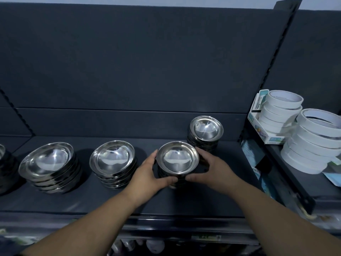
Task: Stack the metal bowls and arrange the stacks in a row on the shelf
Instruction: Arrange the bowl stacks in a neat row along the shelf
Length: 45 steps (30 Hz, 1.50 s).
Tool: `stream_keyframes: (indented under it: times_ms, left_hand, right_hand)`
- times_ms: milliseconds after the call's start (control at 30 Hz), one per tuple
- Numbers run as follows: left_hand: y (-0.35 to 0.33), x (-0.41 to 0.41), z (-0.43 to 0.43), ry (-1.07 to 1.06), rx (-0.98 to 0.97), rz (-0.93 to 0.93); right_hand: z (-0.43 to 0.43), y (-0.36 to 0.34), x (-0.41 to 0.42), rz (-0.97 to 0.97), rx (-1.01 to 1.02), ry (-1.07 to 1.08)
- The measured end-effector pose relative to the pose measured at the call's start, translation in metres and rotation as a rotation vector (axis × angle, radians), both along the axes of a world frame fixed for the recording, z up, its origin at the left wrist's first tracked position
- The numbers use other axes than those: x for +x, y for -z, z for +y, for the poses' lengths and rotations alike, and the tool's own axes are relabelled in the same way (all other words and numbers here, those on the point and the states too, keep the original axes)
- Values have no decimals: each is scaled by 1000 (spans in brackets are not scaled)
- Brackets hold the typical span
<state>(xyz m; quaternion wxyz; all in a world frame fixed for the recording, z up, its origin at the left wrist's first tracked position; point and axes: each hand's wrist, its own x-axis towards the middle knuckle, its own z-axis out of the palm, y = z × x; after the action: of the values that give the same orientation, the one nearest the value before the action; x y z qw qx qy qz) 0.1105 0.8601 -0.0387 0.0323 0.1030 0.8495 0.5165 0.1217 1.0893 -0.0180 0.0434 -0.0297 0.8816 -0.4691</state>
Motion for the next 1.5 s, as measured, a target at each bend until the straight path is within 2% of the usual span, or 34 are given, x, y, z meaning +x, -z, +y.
stream_keyframes:
  times_ms: [400, 667, 900, 1167, 1367, 1500]
  left_hand:
    - [3, 5, 5, -31, -42, -20]
    - [6, 2, 4, -49, -45, -36]
    - [7, 3, 4, -28, 29, -100]
    - [9, 6, 5, -54, 35, -96]
    - [4, 12, 9, -160, -58, -62]
    - [-15, 27, 18, -190, -191, 86]
  right_hand:
    - [6, 10, -5, -37, -62, -15]
    - [5, 22, -2, 20, -105, 11]
    - [4, 27, 2, 11, -156, 16]
    - [-8, 30, 8, 9, -87, 61]
    - [-13, 31, 7, -15, -83, 60]
    - [-4, 33, 3, -32, -88, 116]
